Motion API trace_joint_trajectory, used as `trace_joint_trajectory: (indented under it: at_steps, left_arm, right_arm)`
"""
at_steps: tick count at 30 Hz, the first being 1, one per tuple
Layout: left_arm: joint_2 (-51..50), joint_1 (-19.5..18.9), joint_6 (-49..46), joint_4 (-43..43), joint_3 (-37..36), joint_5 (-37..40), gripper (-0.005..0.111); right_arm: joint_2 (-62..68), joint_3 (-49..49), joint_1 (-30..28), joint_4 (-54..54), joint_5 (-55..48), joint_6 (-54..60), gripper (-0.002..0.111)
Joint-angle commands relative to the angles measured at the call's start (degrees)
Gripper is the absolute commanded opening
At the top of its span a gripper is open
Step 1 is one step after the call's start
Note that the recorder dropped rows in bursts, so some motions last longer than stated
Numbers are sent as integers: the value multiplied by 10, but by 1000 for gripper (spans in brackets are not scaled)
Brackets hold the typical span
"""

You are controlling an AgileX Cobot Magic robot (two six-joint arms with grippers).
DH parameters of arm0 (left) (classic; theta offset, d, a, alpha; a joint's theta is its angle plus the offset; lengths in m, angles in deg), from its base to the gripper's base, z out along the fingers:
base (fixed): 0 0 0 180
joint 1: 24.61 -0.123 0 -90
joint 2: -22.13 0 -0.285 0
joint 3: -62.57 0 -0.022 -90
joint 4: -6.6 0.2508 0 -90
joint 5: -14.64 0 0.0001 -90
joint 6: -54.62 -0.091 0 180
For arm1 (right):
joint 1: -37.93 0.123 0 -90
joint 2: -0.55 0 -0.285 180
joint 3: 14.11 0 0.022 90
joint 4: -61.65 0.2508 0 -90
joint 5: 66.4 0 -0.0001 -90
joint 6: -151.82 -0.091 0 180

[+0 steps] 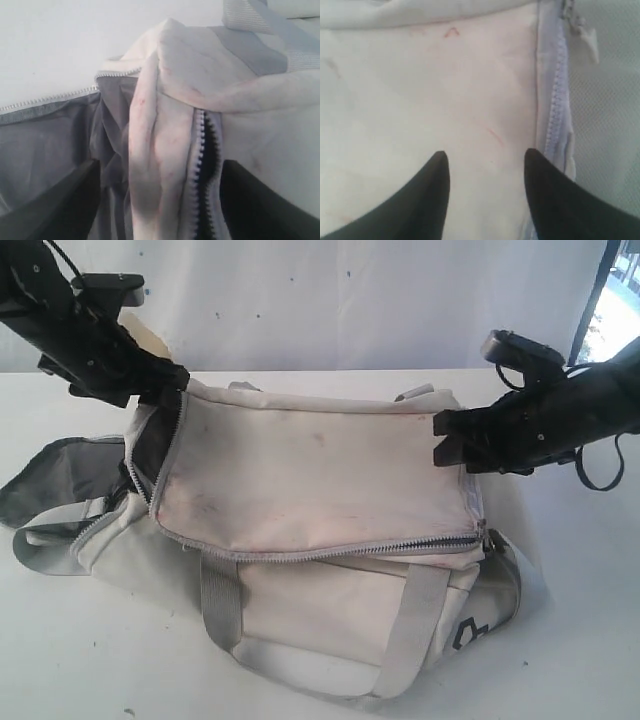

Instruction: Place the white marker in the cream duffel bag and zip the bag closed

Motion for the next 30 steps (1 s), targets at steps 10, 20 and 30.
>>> trace_joint_trajectory:
  at_steps: [10, 20, 30]
  left_arm:
    - [48, 17, -17, -16, 18, 161, 75]
    - [41, 127, -98, -118, 18, 88, 75]
    - [-36, 146, -81, -292, 18, -32, 75]
  right_arm:
    - [-38, 5, -18, -265, -291, -8, 38]
    - [-46, 5, -17, -307, -277, 175, 37]
    - [-46, 3, -12, -294, -161, 228, 37]
